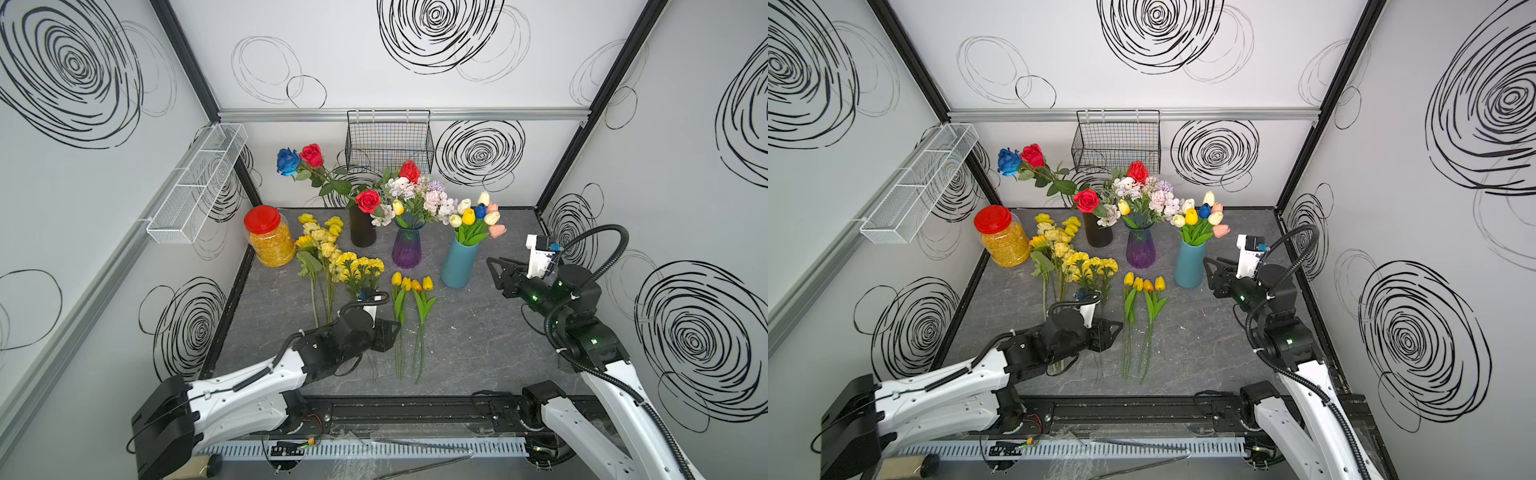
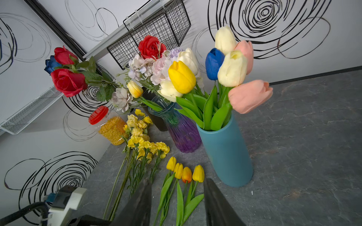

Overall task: Pick out yellow flowers from the vase
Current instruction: Place the flower at the center of the board, then pick up the flower from the vase.

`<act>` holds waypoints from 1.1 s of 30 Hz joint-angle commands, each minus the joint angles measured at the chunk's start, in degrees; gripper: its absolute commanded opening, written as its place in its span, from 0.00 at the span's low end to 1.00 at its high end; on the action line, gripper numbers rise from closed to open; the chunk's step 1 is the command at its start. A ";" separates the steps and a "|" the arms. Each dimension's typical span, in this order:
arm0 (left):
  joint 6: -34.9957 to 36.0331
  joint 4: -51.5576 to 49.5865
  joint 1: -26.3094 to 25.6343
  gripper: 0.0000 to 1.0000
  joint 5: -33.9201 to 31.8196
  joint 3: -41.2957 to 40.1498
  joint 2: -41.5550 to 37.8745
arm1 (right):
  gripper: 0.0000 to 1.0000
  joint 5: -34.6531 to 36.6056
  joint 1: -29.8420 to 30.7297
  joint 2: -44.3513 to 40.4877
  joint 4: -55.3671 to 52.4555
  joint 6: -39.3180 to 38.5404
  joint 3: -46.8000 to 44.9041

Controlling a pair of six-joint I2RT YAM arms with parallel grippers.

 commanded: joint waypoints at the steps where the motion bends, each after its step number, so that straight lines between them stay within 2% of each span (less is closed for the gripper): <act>1: 3.52 -0.89 1.01 0.63 -6.63 -3.15 -7.66 | 0.47 -1.12 -0.46 3.94 0.14 -2.25 4.31; 4: 2.02 0.28 4.09 0.66 -7.30 -7.75 -14.95 | 0.45 -2.15 -0.89 7.81 1.26 -3.25 6.33; 7: -0.04 2.85 8.22 0.70 -2.41 -12.46 -20.50 | 0.43 -2.90 -1.17 10.96 2.98 -3.63 7.54; 16: -1.43 3.08 11.41 0.83 -1.01 -18.28 -34.71 | 0.33 -4.19 -1.25 21.67 7.58 -5.04 11.86; 23: -1.31 0.79 11.60 0.85 -1.21 -19.44 -38.82 | 0.25 -4.13 -1.17 27.05 8.76 -4.77 14.90; 33: 0.01 1.09 12.21 0.87 0.05 -19.42 -38.68 | 0.25 -3.90 -1.07 30.97 9.86 -4.72 16.94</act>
